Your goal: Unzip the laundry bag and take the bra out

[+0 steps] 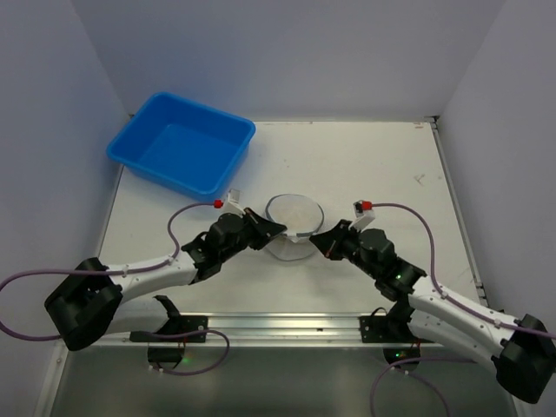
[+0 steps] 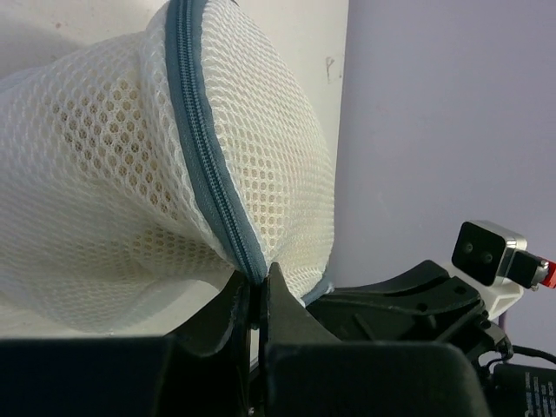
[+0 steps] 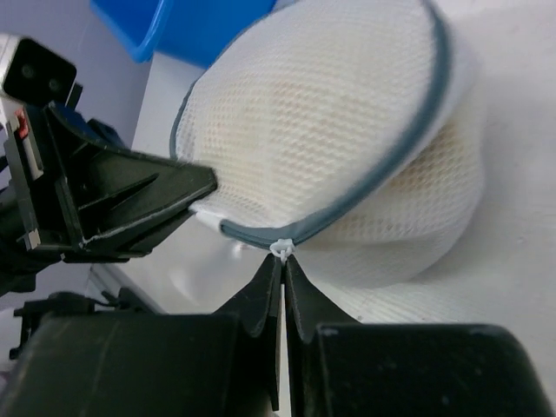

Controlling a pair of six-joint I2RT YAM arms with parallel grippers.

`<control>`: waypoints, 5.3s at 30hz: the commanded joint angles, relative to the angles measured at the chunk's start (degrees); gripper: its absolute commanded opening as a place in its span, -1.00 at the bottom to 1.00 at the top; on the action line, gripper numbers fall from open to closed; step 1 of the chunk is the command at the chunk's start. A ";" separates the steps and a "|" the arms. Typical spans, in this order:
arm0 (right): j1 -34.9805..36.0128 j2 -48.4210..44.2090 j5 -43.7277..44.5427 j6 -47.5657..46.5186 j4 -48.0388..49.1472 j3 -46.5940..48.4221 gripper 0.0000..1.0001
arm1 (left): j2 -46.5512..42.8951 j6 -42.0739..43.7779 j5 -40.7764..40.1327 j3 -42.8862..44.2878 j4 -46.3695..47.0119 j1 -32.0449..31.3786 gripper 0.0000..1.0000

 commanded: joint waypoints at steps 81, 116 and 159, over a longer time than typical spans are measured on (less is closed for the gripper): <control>-11.06 12.44 -22.74 -6.89 5.82 8.85 -1.00 | 10.06 22.13 25.82 17.55 -8.51 18.91 0.70; -23.88 -2.13 -7.52 -14.26 -19.48 6.75 -1.00 | 4.69 25.17 27.57 6.11 -8.68 18.64 -1.00; -5.26 12.48 -14.74 -8.81 -3.47 13.61 -1.00 | 11.38 20.27 23.45 14.91 -6.83 12.50 -1.00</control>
